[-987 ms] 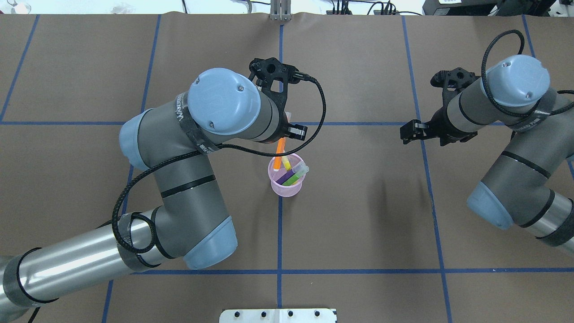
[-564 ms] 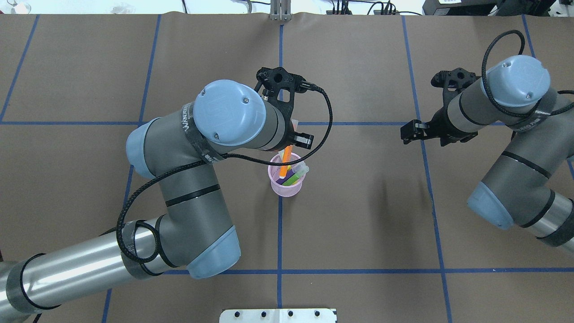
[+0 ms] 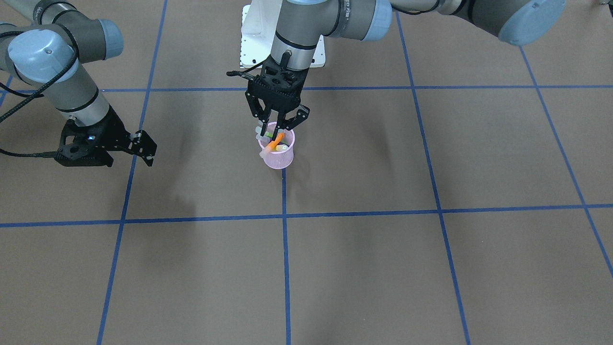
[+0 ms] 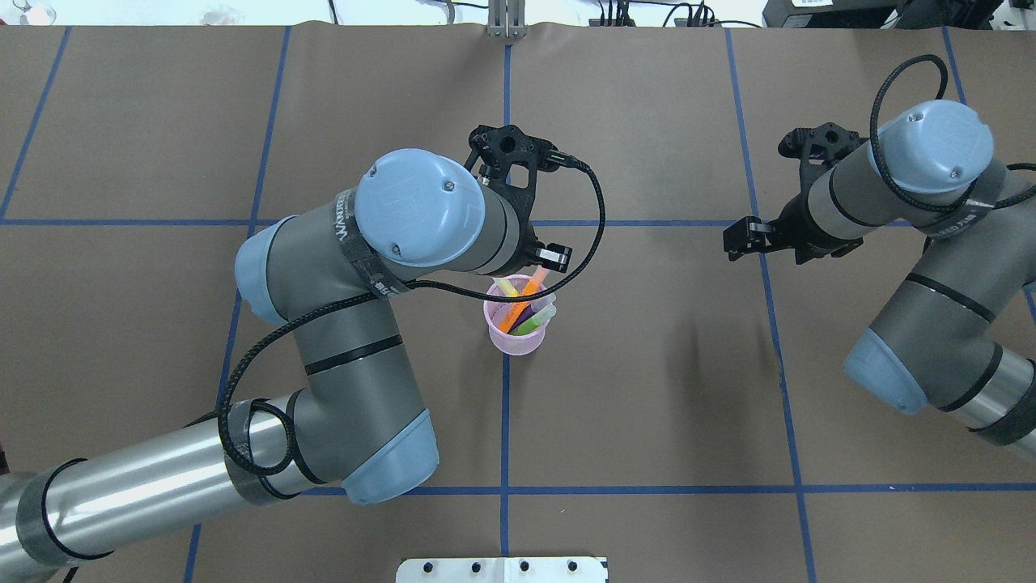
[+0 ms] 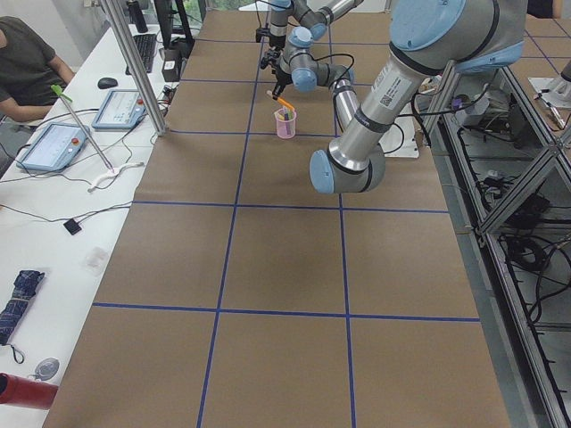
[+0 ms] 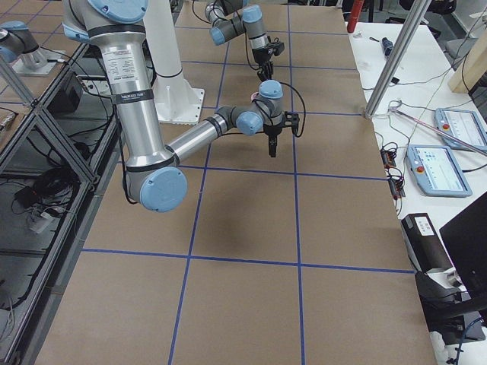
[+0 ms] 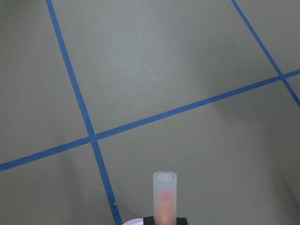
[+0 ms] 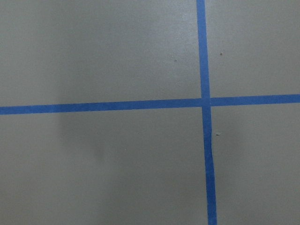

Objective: Collect pens into pen holder

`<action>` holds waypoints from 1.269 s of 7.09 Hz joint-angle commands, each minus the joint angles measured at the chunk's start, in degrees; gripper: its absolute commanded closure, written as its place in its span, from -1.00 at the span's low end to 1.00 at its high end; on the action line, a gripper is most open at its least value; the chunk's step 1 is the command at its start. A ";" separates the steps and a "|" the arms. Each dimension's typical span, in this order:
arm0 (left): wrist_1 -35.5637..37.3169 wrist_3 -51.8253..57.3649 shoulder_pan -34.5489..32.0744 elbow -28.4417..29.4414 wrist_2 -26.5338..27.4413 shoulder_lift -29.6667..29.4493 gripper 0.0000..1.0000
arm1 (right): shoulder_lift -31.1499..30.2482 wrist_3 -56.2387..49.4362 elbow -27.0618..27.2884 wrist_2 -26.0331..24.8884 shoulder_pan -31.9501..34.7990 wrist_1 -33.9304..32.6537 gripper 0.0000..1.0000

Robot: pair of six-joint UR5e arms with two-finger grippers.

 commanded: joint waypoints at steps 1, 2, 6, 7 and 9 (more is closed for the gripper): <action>0.06 -0.14 -0.03 0.07 0.00 -0.21 -1.00 | -0.07 -0.05 0.09 0.07 0.06 0.00 -0.99; 0.06 -0.23 -0.11 -0.36 0.00 -0.30 -1.00 | 0.02 0.04 0.44 0.07 0.24 0.09 -0.99; 0.67 2.21 -11.58 -3.08 -6.89 6.86 -1.00 | 0.02 -7.90 -1.48 2.96 8.55 -0.17 -0.99; 0.76 11.37 -17.98 -3.87 -13.12 12.13 -1.00 | -0.06 -12.66 -4.19 8.11 13.72 -0.09 -0.99; 0.15 28.77 -31.25 -3.80 -24.20 26.08 -1.00 | -2.52 -29.93 -11.12 14.55 24.01 -0.09 -0.99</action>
